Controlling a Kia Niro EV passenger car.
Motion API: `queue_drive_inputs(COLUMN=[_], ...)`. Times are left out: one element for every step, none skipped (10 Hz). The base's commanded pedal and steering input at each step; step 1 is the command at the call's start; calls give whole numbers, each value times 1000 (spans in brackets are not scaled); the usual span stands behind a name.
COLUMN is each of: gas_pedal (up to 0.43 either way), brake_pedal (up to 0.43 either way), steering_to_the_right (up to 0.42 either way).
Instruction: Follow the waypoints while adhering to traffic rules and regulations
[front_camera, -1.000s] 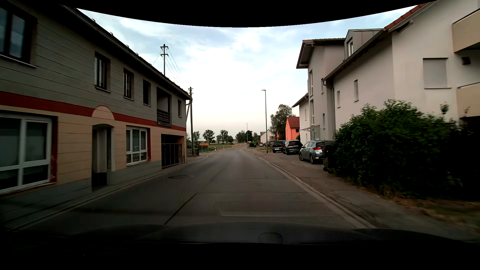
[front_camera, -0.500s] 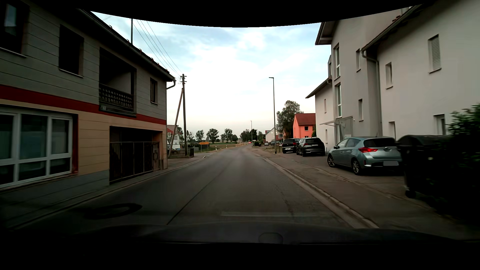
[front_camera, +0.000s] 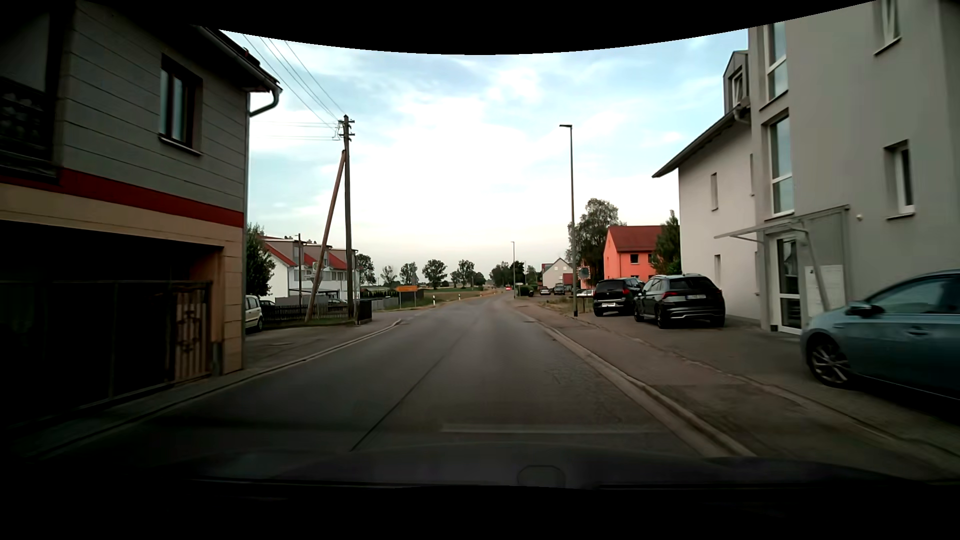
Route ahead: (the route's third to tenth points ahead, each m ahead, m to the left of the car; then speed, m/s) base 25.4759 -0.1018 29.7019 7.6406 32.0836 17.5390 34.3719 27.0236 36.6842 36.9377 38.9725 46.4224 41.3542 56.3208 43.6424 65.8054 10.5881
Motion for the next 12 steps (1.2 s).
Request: queue_drive_inputs(gas_pedal=[0,0,0,0,0,0,0,0,0,0,0,0], brake_pedal=[177,195,207,220,232,232,238,238,244,250,262,280], steering_to_the_right=[-19,-18,-12,-6,-6,-6,-6,-6,-5,-4,-2,-1])
